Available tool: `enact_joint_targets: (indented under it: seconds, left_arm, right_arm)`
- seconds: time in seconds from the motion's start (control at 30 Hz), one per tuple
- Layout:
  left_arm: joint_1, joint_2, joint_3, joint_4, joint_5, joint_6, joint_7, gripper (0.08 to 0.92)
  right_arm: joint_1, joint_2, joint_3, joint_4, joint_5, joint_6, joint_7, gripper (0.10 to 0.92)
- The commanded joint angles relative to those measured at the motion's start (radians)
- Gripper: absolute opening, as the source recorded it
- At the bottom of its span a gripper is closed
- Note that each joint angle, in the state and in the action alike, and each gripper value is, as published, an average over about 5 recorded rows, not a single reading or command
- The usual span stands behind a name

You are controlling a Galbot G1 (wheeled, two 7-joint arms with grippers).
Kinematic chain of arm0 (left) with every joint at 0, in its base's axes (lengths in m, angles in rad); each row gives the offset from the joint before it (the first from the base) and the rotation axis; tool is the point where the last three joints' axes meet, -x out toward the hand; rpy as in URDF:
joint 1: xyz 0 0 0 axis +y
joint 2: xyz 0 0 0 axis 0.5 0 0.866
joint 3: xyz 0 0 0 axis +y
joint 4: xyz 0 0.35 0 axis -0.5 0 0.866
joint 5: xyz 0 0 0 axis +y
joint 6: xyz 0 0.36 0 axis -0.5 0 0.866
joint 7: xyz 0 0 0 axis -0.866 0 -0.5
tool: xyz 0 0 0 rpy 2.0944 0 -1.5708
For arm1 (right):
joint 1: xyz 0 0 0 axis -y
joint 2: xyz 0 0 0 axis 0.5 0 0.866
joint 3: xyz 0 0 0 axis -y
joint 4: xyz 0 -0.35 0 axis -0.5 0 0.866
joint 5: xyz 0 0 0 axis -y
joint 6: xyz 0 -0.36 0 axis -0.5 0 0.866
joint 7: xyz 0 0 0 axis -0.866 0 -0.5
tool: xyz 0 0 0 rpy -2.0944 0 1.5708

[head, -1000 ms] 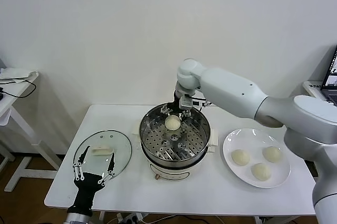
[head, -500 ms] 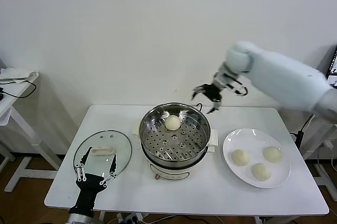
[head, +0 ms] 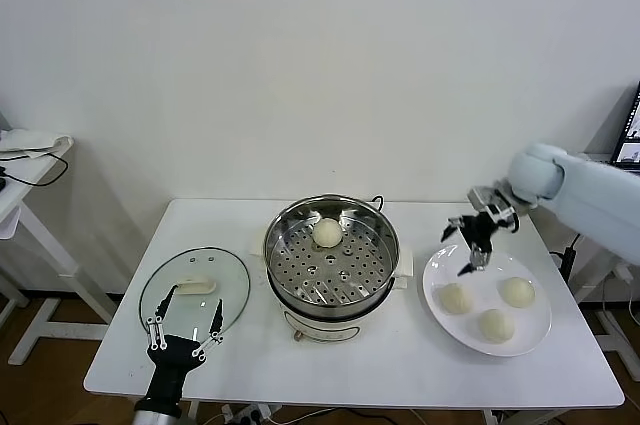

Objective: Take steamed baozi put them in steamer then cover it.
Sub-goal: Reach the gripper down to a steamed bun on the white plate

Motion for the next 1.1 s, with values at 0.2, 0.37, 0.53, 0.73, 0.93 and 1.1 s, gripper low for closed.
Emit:
enact_joint_targets:
  seconds: [0.2, 0.37, 0.53, 0.73, 0.93, 1.1]
  left_arm:
    - [0.007, 0.002, -0.008, 0.010, 0.003, -0.007, -0.002, 0.823]
    - [0.006, 0.003, -0.014, 0.021, 0.006, -0.013, -0.002, 0.823]
    - [0.005, 0.006, -0.020, 0.027, 0.004, -0.016, -0.003, 0.823]
    - [0.002, 0.005, -0.020, 0.033, 0.004, -0.017, -0.003, 0.823]
    - [0.002, 0.004, -0.022, 0.034, 0.003, -0.019, -0.004, 0.823]
    - [-0.001, 0.004, -0.024, 0.032, 0.001, -0.019, -0.004, 0.823]
  right_arm:
    - [-0.161, -0.040, 0.030, 0.010, 0.025, -0.115, 0.145, 0.823]
    - [-0.171, -0.014, 0.033, -0.002, 0.018, -0.125, 0.155, 0.823]
    - [-0.173, 0.005, 0.029, -0.026, 0.010, -0.131, 0.141, 0.823]
    - [-0.184, 0.021, 0.030, -0.042, 0.008, -0.134, 0.141, 0.821]
    - [-0.199, 0.031, 0.039, -0.054, 0.004, -0.134, 0.148, 0.771]
    - [-0.198, 0.033, 0.040, -0.055, 0.003, -0.132, 0.153, 0.705]
